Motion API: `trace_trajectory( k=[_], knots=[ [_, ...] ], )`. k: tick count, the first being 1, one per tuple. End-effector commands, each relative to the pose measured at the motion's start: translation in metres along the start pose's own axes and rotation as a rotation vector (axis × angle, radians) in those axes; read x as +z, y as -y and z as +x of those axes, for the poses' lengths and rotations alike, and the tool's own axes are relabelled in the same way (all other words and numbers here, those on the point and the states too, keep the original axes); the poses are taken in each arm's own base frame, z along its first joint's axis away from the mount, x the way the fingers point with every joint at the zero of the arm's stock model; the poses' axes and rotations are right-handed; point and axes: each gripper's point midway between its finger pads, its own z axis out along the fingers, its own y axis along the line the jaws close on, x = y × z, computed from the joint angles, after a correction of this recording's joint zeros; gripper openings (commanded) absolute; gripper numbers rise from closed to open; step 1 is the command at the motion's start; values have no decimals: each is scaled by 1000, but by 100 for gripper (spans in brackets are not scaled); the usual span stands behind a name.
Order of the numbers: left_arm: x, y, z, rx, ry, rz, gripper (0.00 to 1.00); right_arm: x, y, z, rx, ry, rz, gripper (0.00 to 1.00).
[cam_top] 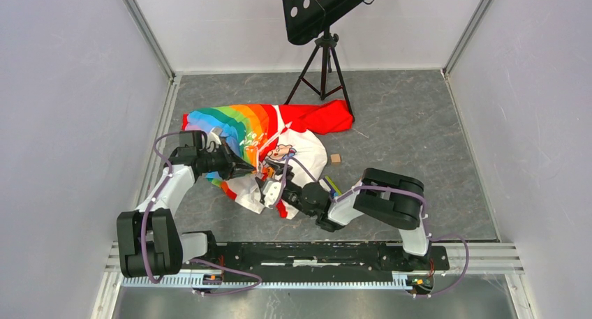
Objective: Zip up the jacket
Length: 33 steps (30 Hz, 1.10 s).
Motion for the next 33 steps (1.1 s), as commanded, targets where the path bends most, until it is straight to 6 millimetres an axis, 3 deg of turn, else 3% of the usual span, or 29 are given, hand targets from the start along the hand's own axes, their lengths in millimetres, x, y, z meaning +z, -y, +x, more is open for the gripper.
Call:
trace_trajectory(
  k=[1, 10, 21, 26, 33],
  knots=[
    [-4, 13, -7, 65, 5, 52, 2, 10, 5, -15, 23, 67, 67, 68],
    [-4, 12, -8, 61, 5, 57, 2, 13, -16, -2, 0, 28, 57, 75],
    [-4, 13, -8, 58, 8, 61, 2, 25, -6, 16, -39, -92, 189, 74],
    [-3, 12, -8, 57, 8, 60, 2, 19, -4, 11, -25, -69, 177, 65],
    [-3, 12, -8, 54, 7, 59, 2, 2, 1, 2, 11, -16, 177, 65]
  ],
)
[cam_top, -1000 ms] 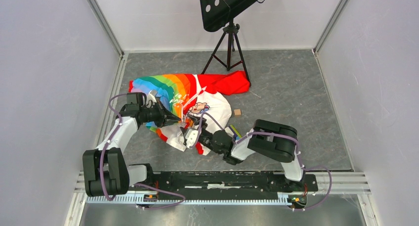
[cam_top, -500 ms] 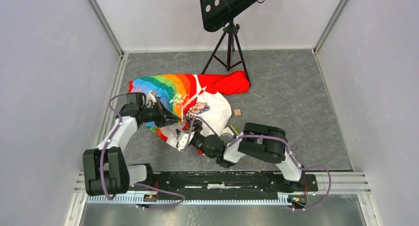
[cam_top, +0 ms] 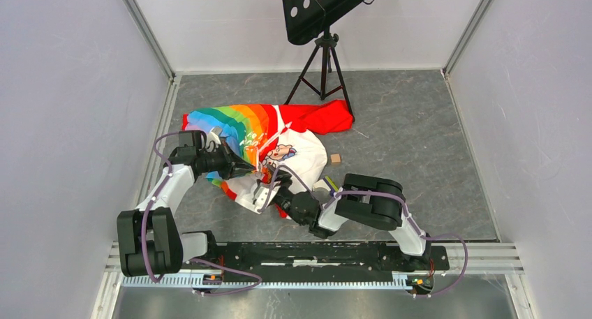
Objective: Zip up the jacket
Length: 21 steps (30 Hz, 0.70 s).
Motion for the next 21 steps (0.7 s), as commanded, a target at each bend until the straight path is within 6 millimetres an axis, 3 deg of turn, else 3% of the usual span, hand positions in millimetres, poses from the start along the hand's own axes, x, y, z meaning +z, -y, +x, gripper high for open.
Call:
trace_trajectory(
  k=[1, 8, 16, 21],
  knots=[
    [-3, 10, -6, 57, 10, 43, 2, -5, 24, -32, 79, 107, 66, 65],
    [-3, 11, -6, 60, 11, 44, 2, -7, 22, -38, 113, 157, 31, 65],
    [-3, 11, -6, 60, 11, 46, 2, 8, 15, -39, 123, 181, 22, 81],
    [-3, 12, -6, 61, 12, 48, 2, 12, 15, -39, 127, 195, 19, 79]
  ],
)
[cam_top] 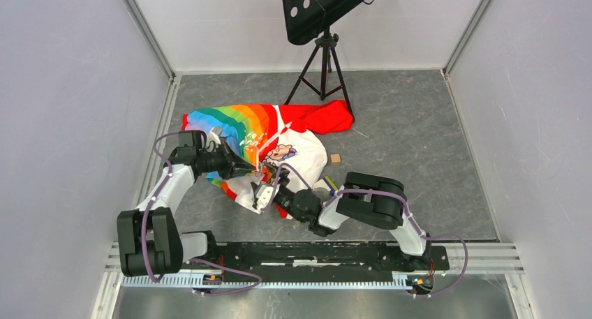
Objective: Zip up the jacket
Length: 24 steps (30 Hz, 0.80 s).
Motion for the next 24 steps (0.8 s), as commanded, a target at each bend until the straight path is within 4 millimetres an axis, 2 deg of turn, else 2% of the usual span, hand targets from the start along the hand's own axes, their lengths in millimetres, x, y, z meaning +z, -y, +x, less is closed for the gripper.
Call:
trace_trajectory(
  k=[1, 24],
  knots=[
    [-3, 12, -6, 62, 12, 48, 2, 10, 16, -29, 60, 129, 64, 79],
    [-3, 10, -6, 57, 17, 42, 2, -7, 48, -31, 140, 182, 180, 74]
  ],
)
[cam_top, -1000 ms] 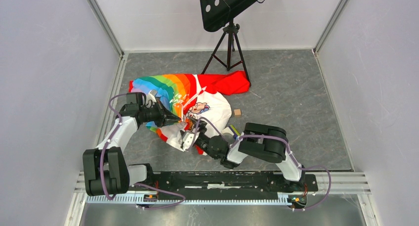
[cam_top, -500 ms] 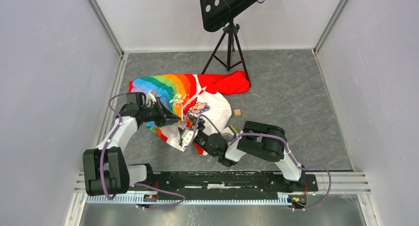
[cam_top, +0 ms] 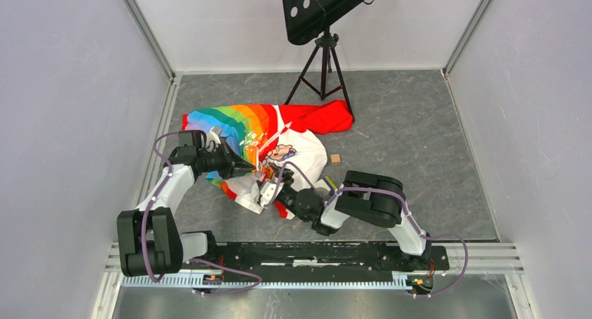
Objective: Zip up the jacket
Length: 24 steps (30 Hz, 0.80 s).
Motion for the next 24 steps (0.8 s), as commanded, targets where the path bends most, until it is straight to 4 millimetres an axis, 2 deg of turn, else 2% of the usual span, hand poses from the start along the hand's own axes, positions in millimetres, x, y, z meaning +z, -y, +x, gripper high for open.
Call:
trace_trajectory(
  k=[1, 8, 12, 24],
  knots=[
    [-3, 9, -5, 50, 13, 39, 2, -2, 43, -53, 135, 238, 156, 74],
    [-3, 10, -4, 50, 14, 42, 2, 3, 40, -60, 146, 277, 127, 73],
    [-3, 10, -4, 50, 14, 42, 2, 4, 38, -67, 143, 298, 107, 69],
    [-3, 10, -4, 52, 13, 48, 2, 10, 47, -72, 161, 284, 144, 66]
  ],
)
